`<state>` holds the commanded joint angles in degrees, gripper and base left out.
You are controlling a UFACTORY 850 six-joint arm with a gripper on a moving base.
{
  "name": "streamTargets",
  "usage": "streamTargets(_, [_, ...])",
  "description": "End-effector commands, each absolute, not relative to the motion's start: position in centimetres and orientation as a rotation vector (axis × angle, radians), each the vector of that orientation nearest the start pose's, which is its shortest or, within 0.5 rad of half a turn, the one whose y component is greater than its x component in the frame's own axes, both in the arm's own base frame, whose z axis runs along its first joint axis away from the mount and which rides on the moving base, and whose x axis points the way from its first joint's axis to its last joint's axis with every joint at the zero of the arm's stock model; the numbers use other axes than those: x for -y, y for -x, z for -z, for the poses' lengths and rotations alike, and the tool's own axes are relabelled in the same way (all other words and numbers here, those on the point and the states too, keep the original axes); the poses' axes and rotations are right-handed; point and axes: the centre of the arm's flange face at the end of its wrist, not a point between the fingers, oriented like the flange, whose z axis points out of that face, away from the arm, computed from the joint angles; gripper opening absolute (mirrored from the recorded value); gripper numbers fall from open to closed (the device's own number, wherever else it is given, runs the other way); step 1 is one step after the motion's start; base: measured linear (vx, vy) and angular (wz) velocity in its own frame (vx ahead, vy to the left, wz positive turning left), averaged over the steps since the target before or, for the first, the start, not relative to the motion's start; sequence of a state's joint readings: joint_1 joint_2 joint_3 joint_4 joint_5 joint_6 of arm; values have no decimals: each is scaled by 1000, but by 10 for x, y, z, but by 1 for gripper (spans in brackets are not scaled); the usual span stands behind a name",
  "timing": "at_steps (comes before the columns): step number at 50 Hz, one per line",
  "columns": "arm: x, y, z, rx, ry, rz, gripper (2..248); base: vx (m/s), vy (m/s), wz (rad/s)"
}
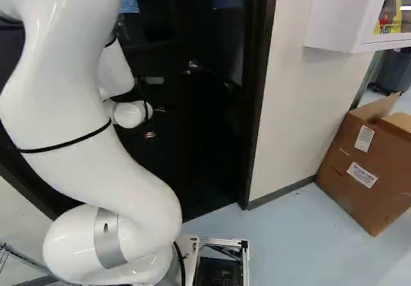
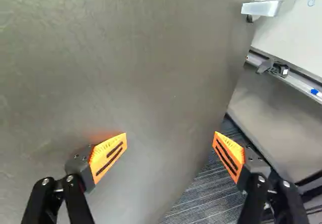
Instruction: Open the door and move inside
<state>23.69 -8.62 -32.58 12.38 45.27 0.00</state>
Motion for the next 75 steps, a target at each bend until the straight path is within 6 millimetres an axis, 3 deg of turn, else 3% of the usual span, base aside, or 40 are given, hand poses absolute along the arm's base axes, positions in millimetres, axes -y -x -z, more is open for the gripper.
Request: streamTargets(75, [-286,-435,-384,366,2319,1589,247,0,0,0])
